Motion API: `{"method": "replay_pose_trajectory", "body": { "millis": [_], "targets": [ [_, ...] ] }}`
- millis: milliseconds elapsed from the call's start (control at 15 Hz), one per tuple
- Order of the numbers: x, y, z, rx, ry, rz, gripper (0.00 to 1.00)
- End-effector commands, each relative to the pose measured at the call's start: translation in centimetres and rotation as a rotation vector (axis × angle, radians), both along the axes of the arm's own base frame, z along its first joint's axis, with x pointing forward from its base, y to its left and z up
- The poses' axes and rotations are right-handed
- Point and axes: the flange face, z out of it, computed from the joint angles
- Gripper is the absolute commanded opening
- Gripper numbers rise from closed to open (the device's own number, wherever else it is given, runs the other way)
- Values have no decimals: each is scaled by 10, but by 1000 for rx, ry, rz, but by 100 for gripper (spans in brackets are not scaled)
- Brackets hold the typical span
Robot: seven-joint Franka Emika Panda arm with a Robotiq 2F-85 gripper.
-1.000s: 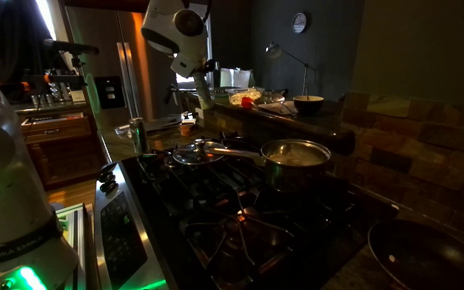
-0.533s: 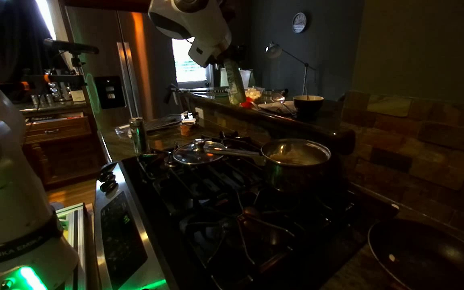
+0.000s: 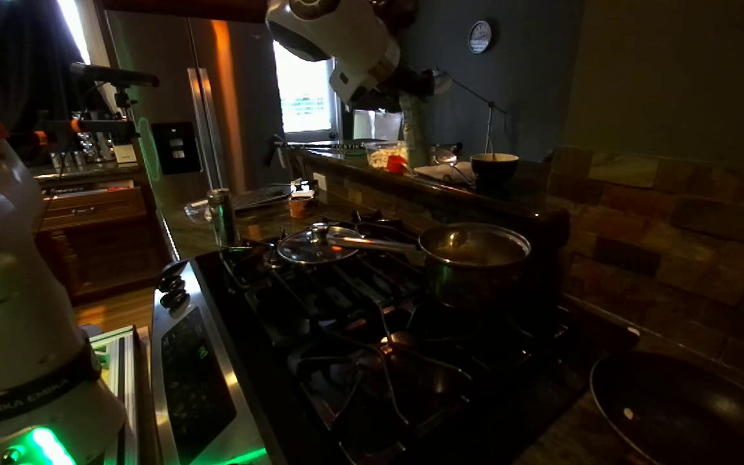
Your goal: Put the white bottle on the top counter
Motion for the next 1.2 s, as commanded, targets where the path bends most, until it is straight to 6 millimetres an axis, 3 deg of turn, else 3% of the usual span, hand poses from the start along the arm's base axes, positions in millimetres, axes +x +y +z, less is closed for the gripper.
{"method": "replay_pose_trajectory", "body": {
  "millis": [0, 133, 200, 267, 333, 733, 1133],
  "targets": [
    [30, -42, -2, 66, -5, -188, 34],
    [43, -63, -11, 117, 4, -285, 34],
    [26, -53, -5, 74, 2, -206, 59],
    [31, -61, -9, 92, 6, -237, 59],
    [36, -66, -12, 101, 9, -251, 34],
    [72, -71, 0, 111, -85, -309, 34],
    [99, -86, -19, 104, -56, -359, 34]
  ]
}}
